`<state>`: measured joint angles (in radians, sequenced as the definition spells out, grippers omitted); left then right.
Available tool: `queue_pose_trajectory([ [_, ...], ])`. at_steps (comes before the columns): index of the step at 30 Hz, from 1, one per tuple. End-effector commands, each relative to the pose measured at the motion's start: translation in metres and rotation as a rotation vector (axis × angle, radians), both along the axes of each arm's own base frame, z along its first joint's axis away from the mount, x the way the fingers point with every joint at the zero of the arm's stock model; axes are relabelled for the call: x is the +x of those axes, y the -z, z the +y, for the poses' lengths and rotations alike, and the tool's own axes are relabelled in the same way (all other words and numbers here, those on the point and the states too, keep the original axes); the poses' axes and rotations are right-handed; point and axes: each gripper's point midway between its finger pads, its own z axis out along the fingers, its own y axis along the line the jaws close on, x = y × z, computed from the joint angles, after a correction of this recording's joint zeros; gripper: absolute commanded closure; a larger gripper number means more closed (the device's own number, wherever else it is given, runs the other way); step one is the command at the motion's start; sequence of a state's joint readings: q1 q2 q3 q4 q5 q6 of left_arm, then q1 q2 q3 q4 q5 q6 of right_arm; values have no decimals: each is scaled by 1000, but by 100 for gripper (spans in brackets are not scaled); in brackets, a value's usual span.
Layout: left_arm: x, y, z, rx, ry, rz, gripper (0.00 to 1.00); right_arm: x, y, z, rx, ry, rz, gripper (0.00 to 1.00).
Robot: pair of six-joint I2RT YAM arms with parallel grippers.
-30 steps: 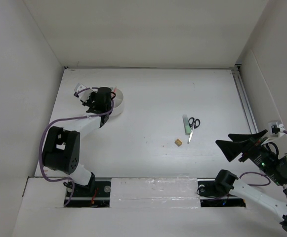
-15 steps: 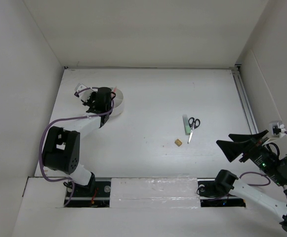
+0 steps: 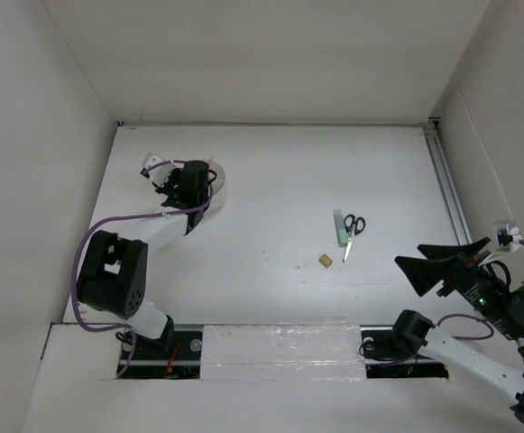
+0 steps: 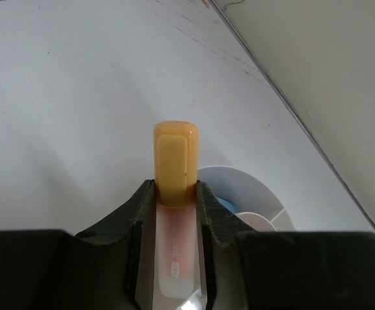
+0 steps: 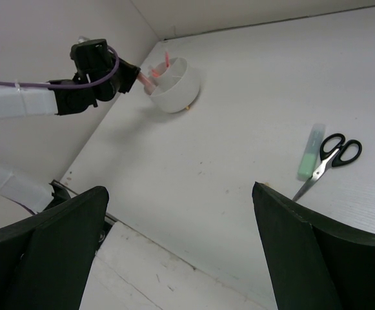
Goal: Sort the stationery into containers
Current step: Place the stationery in the storage box.
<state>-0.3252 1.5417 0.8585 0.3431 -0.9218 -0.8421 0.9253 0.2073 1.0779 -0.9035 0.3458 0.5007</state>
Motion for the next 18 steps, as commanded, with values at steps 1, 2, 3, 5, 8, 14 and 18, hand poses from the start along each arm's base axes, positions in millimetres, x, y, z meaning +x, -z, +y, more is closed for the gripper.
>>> queue_pose_trajectory([
  [1, -1, -7, 5, 20, -30, -13, 86, -2, -16, 2, 48, -20, -53, 1],
  [2, -2, -5, 5, 23, -30, -3, 86, -2, -16, 2, 48, -20, -53, 1],
  [3, -2, -5, 5, 14, -33, -10, 86, -2, -16, 2, 48, -20, -53, 1],
  [5, -3, -6, 6, 20, -44, -12, 86, -3, -16, 3, 48, -29, -53, 1],
  [8, -6, -5, 10, 25, -63, -7, 86, -3, -16, 3, 48, -29, -53, 1],
  [14, -5, -2, 9, 32, -63, 10, 80, -3, -16, 3, 48, -29, -53, 1],
  [18, -5, -2, 8, 28, -55, 11, 68, -3, -16, 3, 48, -29, -53, 1],
])
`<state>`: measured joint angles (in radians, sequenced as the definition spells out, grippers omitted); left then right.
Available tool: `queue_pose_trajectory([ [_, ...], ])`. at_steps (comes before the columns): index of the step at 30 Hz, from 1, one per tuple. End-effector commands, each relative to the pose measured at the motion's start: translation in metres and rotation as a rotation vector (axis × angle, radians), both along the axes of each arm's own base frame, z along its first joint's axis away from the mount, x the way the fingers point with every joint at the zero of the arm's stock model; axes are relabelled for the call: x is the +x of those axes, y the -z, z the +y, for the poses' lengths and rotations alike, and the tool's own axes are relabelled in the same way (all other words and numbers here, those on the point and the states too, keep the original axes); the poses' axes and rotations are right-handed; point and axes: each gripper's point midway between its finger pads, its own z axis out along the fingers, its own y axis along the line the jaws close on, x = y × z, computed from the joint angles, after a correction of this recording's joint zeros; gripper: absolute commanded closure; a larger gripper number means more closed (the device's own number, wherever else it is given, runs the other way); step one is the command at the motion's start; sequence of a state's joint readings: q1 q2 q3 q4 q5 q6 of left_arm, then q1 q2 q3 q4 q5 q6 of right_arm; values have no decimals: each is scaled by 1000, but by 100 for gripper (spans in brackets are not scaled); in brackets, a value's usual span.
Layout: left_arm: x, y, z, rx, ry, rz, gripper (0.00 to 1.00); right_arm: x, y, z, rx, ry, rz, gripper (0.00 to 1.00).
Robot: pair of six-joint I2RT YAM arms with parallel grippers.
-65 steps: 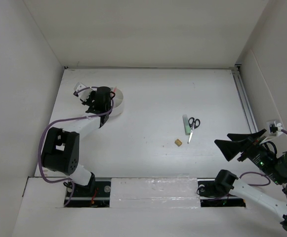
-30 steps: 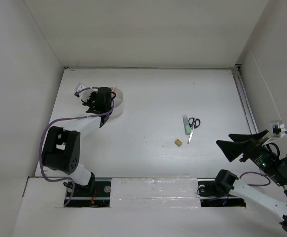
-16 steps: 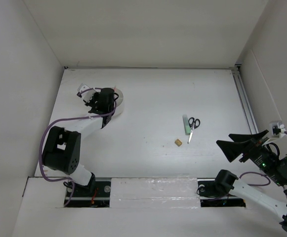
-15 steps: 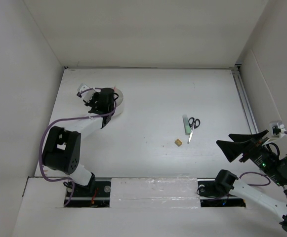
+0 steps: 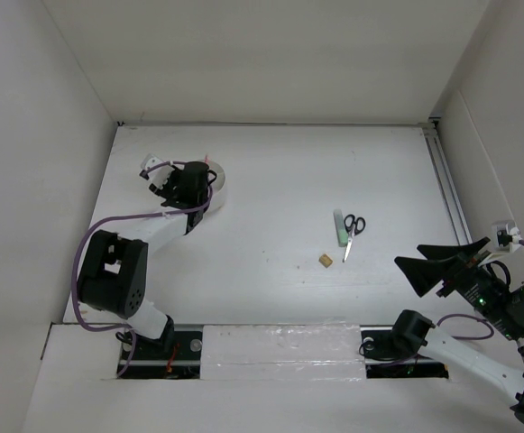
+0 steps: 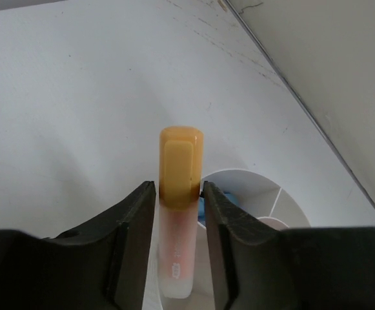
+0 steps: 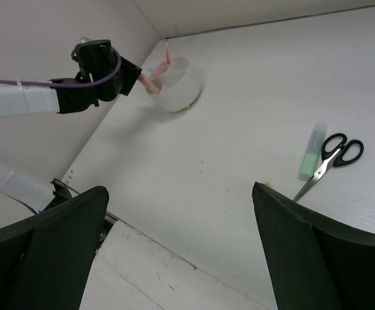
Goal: Sort the stationery into containers
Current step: Place the stationery in the storage box, then pick up the stationery from the center of the board.
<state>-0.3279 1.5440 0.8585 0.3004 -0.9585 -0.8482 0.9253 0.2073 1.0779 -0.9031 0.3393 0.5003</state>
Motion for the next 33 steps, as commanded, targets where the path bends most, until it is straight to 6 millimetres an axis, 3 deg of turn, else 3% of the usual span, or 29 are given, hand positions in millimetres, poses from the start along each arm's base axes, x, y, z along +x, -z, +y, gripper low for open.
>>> queue_pose_trajectory([
  [1, 2, -7, 2, 2, -23, -22, 65, -2, -16, 2, 48, -23, -52, 1],
  [6, 2, -13, -3, 18, -11, -39, 55, -2, -16, 2, 48, -23, -52, 1],
  [10, -2, -18, -13, 44, 3, -39, 53, -2, -16, 2, 48, -23, -52, 1],
  [14, -8, -39, -19, 22, 12, -89, 52, -2, -16, 2, 48, -23, -52, 1],
  [15, -14, -53, -23, 8, 13, -124, 50, -2, -16, 2, 48, -23, -52, 1],
  [16, -18, -61, -24, 9, 7, -140, 45, -2, -16, 2, 48, -23, -52, 1],
  [17, -24, -64, -26, 14, 14, -146, 26, -2, -16, 2, 48, -23, -52, 1],
  [20, -40, -99, -42, 41, 51, -201, 12, -2, -16, 2, 48, -23, -52, 1],
  [21, -44, -104, -47, 48, 64, -205, 0, -2, -16, 2, 48, -23, -52, 1],
  [24, -54, -130, -70, 51, 119, -226, 0, -2, -16, 2, 48, -23, -52, 1],
  [26, -55, -132, -97, 34, 232, -188, 0, -1, -16, 1, 48, -12, -52, 1],
  [28, -44, -143, -134, -15, 388, -175, 0, 1, -16, -1, 57, 2, -46, 1],
  [30, -38, -118, -189, -40, 568, -73, 0, 1, -15, -5, 66, 23, -40, 1],
  [31, -33, -138, -212, -65, 606, -88, 0, 1, -15, -5, 66, 23, -40, 1],
  [32, -25, -108, -240, -35, 636, 8, 0, 4, -14, -5, 58, 35, -35, 1],
  [33, -37, -87, -269, 8, 719, 131, 0, 4, -15, -5, 68, 35, -28, 1],
])
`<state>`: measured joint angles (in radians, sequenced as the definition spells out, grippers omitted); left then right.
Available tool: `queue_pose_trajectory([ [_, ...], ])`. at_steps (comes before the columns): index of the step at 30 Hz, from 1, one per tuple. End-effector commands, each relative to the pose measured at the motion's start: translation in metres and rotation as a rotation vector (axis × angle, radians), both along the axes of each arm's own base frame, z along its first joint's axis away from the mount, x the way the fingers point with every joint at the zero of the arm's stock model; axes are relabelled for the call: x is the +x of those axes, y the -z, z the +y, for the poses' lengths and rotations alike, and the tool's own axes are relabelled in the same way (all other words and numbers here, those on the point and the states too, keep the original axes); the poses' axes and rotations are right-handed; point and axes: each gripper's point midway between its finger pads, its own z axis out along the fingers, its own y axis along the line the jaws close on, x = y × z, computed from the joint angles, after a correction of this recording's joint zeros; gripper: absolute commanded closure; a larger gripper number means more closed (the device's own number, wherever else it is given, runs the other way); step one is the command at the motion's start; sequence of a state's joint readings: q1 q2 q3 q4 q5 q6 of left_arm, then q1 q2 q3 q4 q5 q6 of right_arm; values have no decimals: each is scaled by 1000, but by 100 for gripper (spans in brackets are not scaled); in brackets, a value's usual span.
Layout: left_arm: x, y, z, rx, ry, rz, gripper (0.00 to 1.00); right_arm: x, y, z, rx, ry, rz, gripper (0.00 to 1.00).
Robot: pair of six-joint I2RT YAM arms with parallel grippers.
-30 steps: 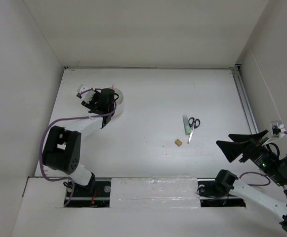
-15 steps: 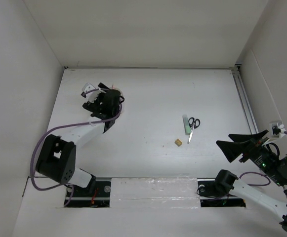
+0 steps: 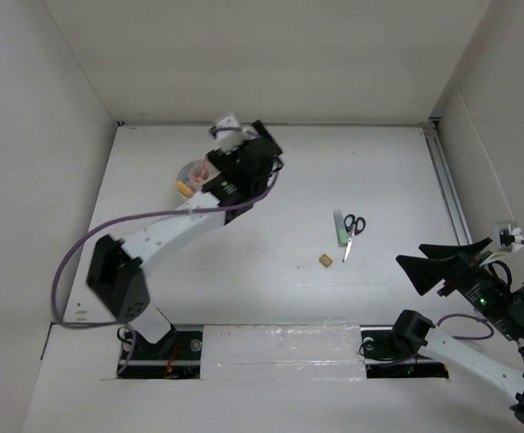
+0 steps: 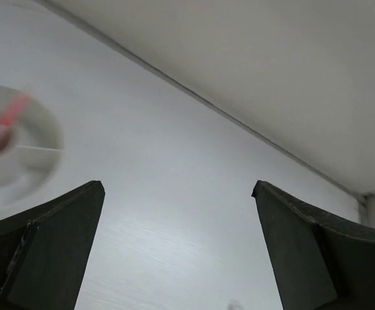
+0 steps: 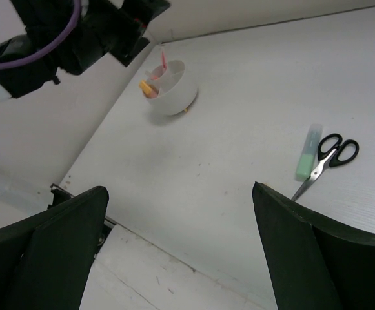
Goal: Sort the stationery into containers
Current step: Pick up the stationery from the center of the board.
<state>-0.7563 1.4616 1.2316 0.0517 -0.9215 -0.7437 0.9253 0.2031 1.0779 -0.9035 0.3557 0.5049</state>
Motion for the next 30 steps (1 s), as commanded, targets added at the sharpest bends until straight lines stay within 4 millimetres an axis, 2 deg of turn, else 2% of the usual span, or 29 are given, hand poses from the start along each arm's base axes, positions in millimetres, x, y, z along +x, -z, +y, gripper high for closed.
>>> queue_pose_trajectory([
  [1, -3, 15, -105, 65, 266, 191, 0, 5, -14, -5, 52, 40, -21, 1],
  [2, -1, 19, -122, 87, 277, 228, 0, 5, -14, -4, 60, 40, -17, 1],
  [3, 0, 73, -134, 208, 272, 370, 0, 6, -10, -2, 49, 41, 1, 1],
  [4, 6, 51, -161, 163, 321, 347, 0, 8, -10, -3, 49, 51, 1, 1],
  [5, 9, 59, -172, 153, 339, 377, 0, 8, -10, -3, 49, 52, 1, 1],
  [6, 15, 94, -181, 177, 341, 451, 0, 8, -8, -5, 50, 61, 12, 1],
  [7, 10, 102, -192, 157, 389, 496, 0, 8, -8, -5, 50, 61, 12, 1],
  [8, 12, 99, -199, 141, 408, 496, 0, 9, -8, -6, 50, 70, 11, 1],
  [9, 5, 106, -209, 116, 424, 512, 0, 7, -10, -8, 68, 70, 11, 1],
  [10, -1, 105, -225, 89, 469, 500, 0, 7, -10, -8, 68, 70, 11, 1],
  [11, -10, 119, -236, 85, 511, 529, 0, 7, -10, -8, 68, 70, 11, 1],
  [12, -10, 118, -240, 62, 520, 529, 0, 7, -10, -8, 68, 70, 11, 1],
  [13, -17, 132, -245, 74, 537, 558, 0, 7, -10, -8, 68, 70, 11, 1],
  [14, -18, 131, -251, 35, 548, 561, 0, 7, -10, -8, 68, 70, 11, 1],
  [18, -25, 157, -261, 21, 584, 619, 0, 8, -9, -4, 61, 60, 16, 1],
  [22, -37, 168, -276, 21, 637, 639, 3, 6, -9, -7, 61, 59, 6, 1],
  [23, -39, 177, -277, 34, 650, 657, 3, 5, -10, -9, 69, 59, 0, 1],
  [24, -43, 186, -284, 48, 672, 664, 3, 4, -10, -7, 69, 50, 1, 1],
  [25, -47, 186, -292, 42, 691, 663, 4, 4, -10, -7, 69, 50, 1, 1],
  [26, -48, 191, -294, 40, 699, 672, 4, 3, -11, -9, 77, 50, -5, 1],
  [27, -49, 205, -292, 68, 696, 698, 4, 3, -11, -9, 77, 50, -5, 1],
  [30, -55, 213, -295, 79, 707, 717, 5, 1, -12, -11, 86, 50, -11, 1],
])
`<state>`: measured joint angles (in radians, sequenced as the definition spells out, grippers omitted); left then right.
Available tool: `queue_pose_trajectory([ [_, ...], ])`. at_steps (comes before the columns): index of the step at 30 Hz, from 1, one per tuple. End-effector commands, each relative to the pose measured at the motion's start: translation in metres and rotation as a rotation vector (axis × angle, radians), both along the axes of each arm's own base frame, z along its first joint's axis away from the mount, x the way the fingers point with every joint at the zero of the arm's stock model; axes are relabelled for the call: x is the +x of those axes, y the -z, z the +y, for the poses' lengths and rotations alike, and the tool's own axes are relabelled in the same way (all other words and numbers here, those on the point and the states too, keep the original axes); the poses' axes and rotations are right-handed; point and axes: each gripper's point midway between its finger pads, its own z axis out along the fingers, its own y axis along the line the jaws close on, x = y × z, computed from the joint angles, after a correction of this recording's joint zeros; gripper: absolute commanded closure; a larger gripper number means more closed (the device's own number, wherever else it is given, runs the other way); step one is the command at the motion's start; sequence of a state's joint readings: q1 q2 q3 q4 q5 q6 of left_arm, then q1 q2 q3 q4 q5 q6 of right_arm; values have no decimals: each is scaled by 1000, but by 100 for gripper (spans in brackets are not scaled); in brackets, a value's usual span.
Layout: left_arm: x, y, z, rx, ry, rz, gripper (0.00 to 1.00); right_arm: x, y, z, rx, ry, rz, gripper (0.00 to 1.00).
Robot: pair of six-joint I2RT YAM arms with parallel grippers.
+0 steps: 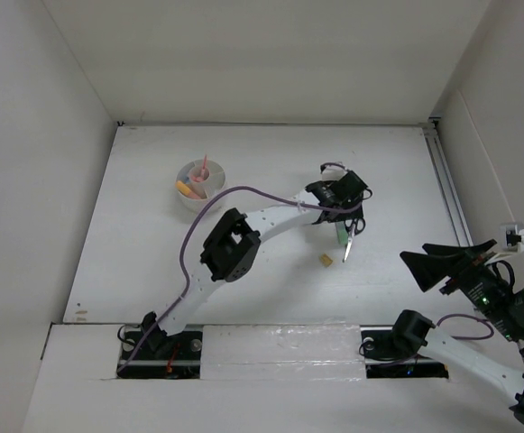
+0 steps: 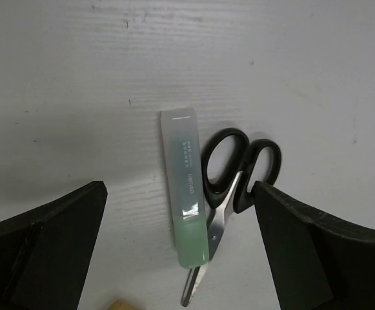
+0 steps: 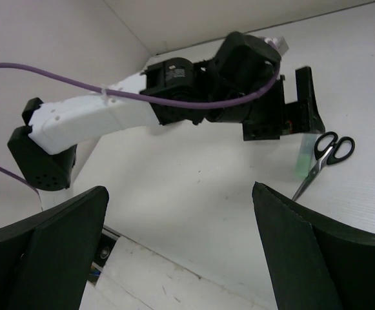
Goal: Sort the stationery into containers
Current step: Pick up the stationery from the center of the board.
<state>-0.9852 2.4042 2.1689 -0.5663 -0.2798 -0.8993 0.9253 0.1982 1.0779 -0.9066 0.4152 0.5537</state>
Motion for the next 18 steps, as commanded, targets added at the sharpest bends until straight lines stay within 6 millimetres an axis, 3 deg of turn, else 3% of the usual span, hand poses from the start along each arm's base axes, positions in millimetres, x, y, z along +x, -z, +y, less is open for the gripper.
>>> queue_pose_trajectory([
  [1, -11, 15, -6, 28, 45, 33, 7, -5, -12, -6, 51, -10, -41, 1],
  [3, -8, 21, -5, 48, 36, 29, 8, -6, -15, -4, 58, -19, -47, 1],
  [5, -12, 41, 2, 97, 36, 62, 10, -8, -15, -6, 67, -19, -53, 1],
  [10, -14, 53, 12, 128, -6, 75, 15, -11, -15, -11, 83, -19, -65, 1],
  [15, -10, 48, 23, 167, -44, 49, 24, -12, -17, -9, 90, -28, -71, 1],
  [16, -4, 37, 22, 162, -67, 22, 24, -13, -17, -8, 82, -37, -76, 1],
  [18, -3, 43, 25, 188, -73, 25, 24, -14, -18, -10, 89, -37, -82, 1],
])
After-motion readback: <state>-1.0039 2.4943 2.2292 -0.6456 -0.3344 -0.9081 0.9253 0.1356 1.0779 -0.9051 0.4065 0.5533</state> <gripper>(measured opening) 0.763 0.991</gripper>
